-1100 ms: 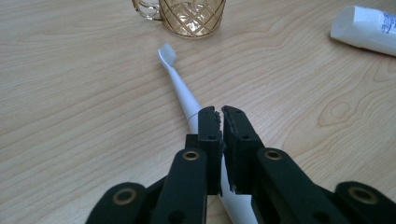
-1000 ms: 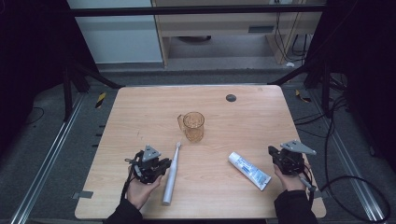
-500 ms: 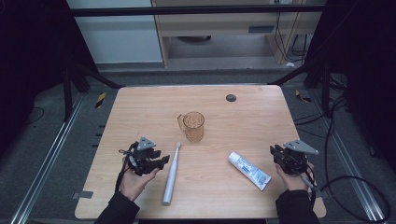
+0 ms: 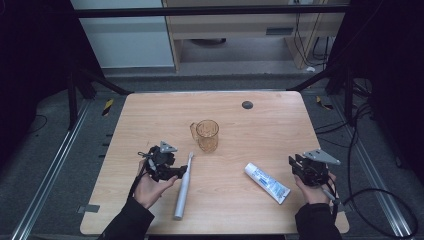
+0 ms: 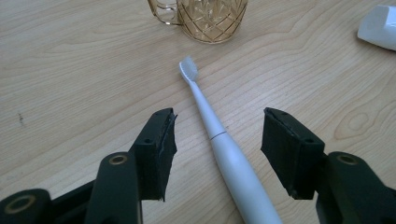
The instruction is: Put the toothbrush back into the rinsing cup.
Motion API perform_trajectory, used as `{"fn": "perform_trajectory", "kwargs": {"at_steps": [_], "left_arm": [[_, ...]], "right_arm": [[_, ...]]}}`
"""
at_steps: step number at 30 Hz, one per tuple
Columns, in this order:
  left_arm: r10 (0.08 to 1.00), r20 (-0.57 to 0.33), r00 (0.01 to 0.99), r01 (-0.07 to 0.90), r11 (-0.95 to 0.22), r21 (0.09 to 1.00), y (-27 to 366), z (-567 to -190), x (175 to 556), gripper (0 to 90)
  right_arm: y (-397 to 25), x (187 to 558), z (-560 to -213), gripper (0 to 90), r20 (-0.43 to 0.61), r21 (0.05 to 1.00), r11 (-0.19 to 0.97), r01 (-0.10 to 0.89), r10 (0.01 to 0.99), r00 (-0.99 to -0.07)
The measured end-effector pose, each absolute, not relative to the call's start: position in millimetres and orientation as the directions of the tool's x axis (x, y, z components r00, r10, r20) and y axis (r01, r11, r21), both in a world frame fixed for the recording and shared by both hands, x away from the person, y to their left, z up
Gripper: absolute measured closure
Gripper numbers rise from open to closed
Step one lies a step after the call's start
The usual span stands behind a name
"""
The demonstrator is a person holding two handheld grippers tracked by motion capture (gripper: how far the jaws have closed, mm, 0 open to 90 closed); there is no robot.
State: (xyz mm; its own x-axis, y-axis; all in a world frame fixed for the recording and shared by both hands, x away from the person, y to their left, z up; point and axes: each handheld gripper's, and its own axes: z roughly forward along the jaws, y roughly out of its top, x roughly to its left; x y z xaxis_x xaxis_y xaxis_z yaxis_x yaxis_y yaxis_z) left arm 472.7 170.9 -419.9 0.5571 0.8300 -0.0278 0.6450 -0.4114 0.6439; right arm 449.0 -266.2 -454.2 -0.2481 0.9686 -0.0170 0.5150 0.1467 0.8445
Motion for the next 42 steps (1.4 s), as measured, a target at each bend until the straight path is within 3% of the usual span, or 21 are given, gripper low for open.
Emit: {"fn": "perform_trajectory", "kwargs": {"at_steps": [12, 42], "left_arm": [[0.838, -0.037, 0.545, 0.681, -0.417, 0.602, 164, -434, 475, 42.4], [0.836, -0.084, 0.542, 0.736, -0.424, 0.527, 156, -468, 479, 53.2]], "right_arm": [[-264, 450, -457, 70.2, -0.021, 0.833, 0.160, 0.529, 0.966, -0.259], [-259, 452, -460, 70.6, -0.032, 0.819, 0.185, 0.544, 0.960, -0.278]]}}
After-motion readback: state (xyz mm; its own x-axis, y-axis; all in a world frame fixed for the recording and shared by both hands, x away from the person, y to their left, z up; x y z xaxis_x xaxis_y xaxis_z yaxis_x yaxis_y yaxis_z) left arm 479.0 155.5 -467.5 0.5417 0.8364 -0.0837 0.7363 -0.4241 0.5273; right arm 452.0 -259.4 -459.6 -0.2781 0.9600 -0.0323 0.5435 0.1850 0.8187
